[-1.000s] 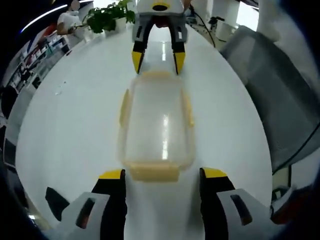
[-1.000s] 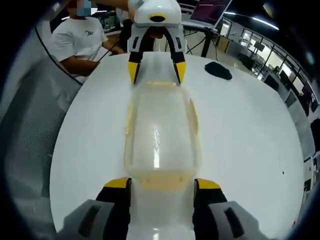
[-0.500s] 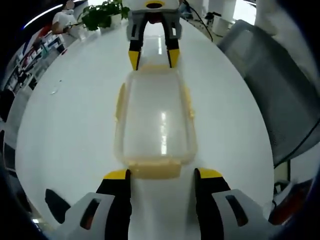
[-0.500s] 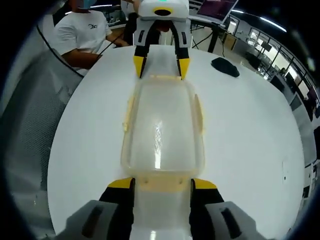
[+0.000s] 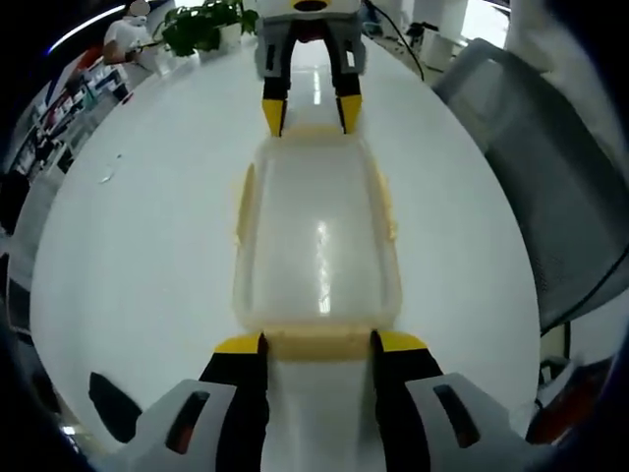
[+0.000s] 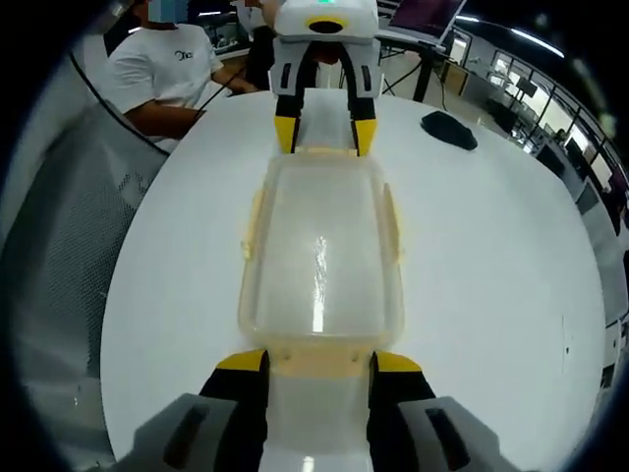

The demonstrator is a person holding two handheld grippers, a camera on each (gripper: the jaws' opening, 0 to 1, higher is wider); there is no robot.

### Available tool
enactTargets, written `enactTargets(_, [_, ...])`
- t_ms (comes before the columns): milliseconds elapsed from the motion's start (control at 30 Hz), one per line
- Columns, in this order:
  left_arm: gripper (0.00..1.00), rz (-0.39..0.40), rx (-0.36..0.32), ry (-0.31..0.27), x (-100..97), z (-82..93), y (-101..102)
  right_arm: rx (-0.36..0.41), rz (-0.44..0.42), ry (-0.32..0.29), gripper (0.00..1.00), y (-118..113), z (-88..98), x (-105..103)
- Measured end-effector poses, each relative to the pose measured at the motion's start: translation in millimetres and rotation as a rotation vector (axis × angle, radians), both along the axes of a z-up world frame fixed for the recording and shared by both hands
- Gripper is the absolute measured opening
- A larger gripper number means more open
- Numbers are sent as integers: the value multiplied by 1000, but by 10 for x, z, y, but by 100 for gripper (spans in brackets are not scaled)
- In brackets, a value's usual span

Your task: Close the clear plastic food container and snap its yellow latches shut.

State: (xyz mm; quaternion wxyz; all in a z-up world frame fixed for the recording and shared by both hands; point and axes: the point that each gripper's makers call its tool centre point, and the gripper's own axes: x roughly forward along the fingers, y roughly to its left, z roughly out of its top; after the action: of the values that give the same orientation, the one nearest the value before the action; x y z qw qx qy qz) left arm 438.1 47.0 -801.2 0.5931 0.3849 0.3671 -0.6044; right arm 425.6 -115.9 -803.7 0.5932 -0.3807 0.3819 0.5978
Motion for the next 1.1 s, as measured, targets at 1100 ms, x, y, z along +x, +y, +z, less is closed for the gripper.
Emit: enactTargets(1100, [38, 58, 13, 7, -167, 295, 22, -11, 11, -9, 37, 35, 291, -133])
